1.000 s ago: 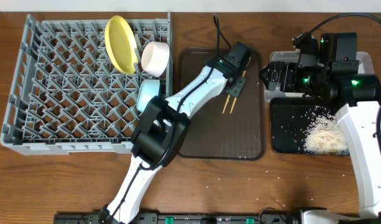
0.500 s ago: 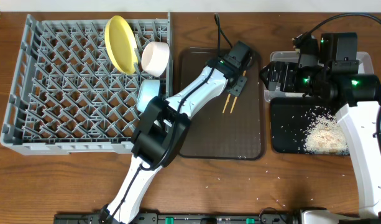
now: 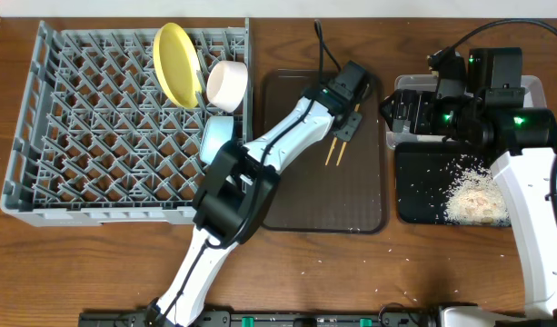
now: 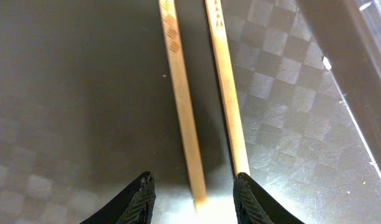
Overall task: Sort waste into correct bins and load items into the dishwasher
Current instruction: 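Carry the chopstick with the left gripper toward the dish rack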
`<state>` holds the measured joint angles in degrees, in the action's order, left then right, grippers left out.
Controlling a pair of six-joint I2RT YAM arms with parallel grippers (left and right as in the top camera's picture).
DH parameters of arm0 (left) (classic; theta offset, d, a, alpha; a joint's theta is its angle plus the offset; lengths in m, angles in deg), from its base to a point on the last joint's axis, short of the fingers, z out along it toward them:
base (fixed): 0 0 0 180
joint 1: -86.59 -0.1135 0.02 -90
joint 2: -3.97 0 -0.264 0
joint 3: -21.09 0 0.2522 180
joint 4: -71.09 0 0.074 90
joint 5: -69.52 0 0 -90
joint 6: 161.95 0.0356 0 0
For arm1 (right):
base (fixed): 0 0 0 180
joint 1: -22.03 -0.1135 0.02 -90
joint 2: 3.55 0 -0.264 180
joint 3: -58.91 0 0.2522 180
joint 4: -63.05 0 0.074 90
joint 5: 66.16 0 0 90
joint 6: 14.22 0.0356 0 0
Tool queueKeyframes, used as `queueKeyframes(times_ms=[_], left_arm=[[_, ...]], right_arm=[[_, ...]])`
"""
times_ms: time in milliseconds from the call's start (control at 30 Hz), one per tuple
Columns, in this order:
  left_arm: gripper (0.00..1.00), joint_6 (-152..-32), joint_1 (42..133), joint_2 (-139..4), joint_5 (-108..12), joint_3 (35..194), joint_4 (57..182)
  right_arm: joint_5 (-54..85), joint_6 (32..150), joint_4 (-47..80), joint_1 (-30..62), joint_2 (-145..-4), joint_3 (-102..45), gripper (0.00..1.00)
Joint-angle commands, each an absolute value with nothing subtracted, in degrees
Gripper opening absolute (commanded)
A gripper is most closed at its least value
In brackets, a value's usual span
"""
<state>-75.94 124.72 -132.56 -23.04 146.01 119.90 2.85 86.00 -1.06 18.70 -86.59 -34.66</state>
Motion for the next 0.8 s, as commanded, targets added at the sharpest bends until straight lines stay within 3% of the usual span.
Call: queueKeyframes(times_ms=[0,167,400,767], left_arm=[[0.43,-75.17,125.31,-135.27,-22.34,145.55,119.9],[0.43,-75.15,125.29,-135.34,-22.34,145.55,119.92],[0.09,-75.17,125.29,-135.36,-22.32,145.53,121.06],[0.07,-79.59,123.54,-130.16,-19.35,145.9,126.59]], right_arm=[[2.45,85.82,-1.13,18.32,-86.81,-35.01,0.99],[2.45,85.82,-1.13,18.3,-86.81,-35.01,0.99],[2.45,85.82,-1.13,18.3,-86.81,-35.01,0.99],[2.45,85.82,-1.13,18.3,-86.81,-35.01,0.99]])
